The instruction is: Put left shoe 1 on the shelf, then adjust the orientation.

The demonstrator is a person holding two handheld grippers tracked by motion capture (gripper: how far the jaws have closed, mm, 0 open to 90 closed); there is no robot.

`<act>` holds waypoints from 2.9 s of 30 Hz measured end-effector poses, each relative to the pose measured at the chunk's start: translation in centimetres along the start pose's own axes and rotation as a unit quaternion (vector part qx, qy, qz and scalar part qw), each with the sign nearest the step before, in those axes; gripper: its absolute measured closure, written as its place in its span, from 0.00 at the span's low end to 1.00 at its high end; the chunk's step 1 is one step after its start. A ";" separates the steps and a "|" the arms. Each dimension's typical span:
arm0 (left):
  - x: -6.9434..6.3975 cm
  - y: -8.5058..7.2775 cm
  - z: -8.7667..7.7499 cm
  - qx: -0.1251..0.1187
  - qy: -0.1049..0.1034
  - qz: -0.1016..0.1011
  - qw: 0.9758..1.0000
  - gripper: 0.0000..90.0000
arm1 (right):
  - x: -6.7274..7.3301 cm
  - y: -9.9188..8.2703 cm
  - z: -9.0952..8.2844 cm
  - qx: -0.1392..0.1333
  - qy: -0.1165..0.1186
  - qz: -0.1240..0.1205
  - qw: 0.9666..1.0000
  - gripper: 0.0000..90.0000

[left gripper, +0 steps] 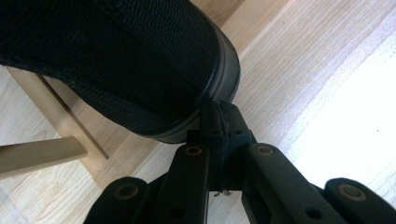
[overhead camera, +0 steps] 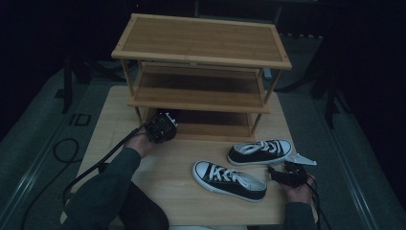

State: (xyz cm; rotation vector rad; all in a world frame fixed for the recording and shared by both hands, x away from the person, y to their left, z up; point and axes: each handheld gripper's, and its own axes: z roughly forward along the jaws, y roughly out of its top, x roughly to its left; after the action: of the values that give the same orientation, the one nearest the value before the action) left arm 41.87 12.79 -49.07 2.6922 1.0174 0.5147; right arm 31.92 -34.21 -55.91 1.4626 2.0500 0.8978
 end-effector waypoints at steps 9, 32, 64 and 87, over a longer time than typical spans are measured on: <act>0.4 -0.3 -0.7 -0.012 -0.017 -0.001 1.000 0.87 | 0.0 0.0 0.0 0.000 0.000 0.000 1.000 0.26; 2.0 -3.0 -5.5 -0.103 -0.083 -0.047 0.990 0.75 | 0.0 0.0 0.0 0.000 0.000 0.000 1.000 0.26; 3.4 -9.4 -11.3 -0.198 -0.126 -0.069 0.970 0.73 | 0.0 0.0 0.0 0.000 0.000 -0.001 1.000 0.26; 2.5 -13.4 -12.4 -0.195 -0.129 -0.048 0.971 0.85 | 0.0 0.0 0.0 0.000 0.000 0.000 1.000 0.26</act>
State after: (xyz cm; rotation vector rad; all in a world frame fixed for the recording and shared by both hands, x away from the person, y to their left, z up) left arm 30.72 25.26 -41.37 2.2773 0.8643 0.2969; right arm 31.92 -34.20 -55.92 1.4618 2.0498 0.8971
